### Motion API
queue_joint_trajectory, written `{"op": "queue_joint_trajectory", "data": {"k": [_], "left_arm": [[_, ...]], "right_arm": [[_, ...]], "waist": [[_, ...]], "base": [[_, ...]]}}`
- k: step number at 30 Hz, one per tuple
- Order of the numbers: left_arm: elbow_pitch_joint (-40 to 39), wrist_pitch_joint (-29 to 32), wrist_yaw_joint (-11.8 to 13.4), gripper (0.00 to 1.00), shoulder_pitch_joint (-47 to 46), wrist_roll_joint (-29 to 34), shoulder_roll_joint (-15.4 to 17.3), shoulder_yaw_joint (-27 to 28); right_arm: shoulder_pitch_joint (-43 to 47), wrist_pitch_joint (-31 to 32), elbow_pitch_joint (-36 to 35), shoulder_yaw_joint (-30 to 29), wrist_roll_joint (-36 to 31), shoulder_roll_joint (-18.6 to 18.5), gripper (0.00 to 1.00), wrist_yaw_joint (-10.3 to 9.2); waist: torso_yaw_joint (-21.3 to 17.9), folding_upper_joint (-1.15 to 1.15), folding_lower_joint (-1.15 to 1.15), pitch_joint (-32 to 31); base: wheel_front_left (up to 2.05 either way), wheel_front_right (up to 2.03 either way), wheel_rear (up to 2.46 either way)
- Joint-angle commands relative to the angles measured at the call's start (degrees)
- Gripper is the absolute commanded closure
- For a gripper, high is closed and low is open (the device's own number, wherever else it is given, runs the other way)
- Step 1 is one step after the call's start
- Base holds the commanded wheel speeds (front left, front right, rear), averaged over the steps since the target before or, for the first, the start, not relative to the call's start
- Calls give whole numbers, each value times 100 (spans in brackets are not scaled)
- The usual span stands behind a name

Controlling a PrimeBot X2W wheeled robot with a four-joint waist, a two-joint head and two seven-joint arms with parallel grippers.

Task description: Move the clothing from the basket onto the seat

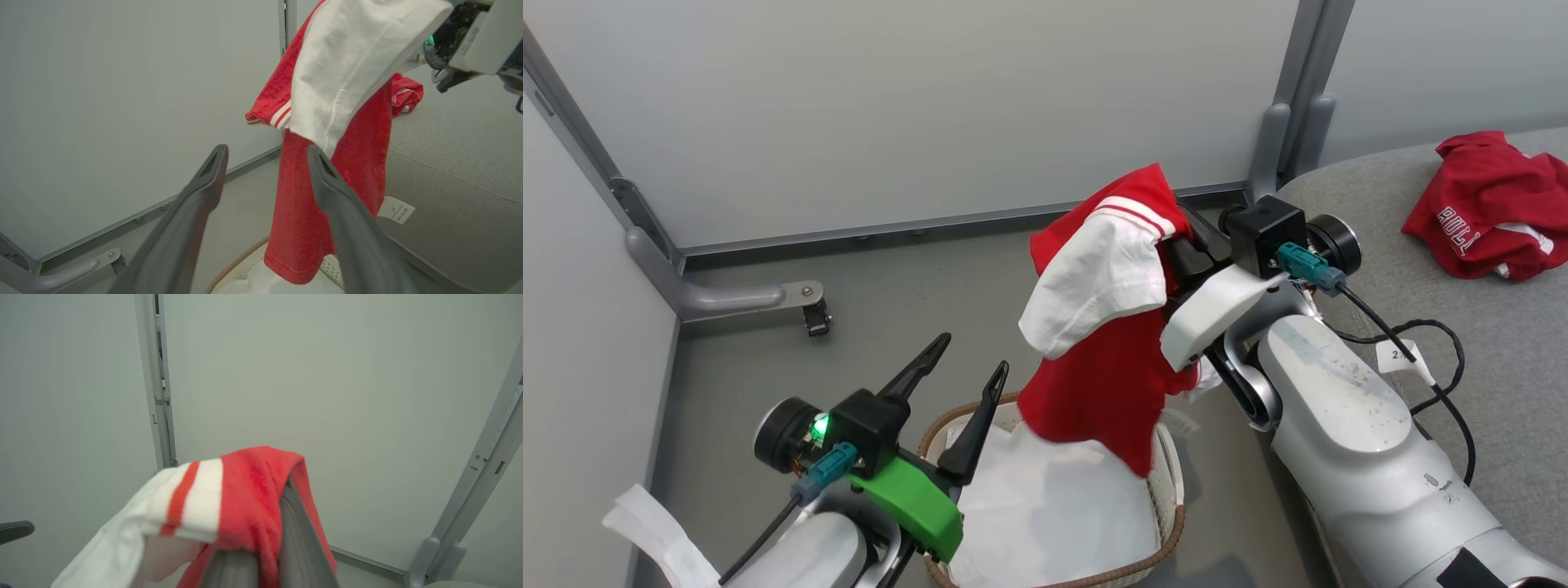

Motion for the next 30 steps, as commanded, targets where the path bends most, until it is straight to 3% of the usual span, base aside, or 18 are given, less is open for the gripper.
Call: {"op": "queue_joint_trajectory", "data": {"k": [1,15,21,30], "left_arm": [[25,-49,56,0,171,-44,-26,7],[39,-175,-10,0,649,37,-141,93],[-18,-170,-28,0,634,165,-243,123],[-57,-167,-54,0,401,377,-313,252]], "right_arm": [[84,-13,-13,-78,-89,-17,100,-8],[6,-13,-31,-418,-424,-19,100,-8],[-144,-13,-54,-491,-546,-103,100,-8],[-561,-13,-141,-754,-628,-466,100,-8]], "waist": [[-6,0,0,-2],[-366,0,0,92],[-813,0,0,215],[-1800,0,0,676]], "base": [[0,0,0],[0,0,0],[0,0,0],[0,0,0]]}}
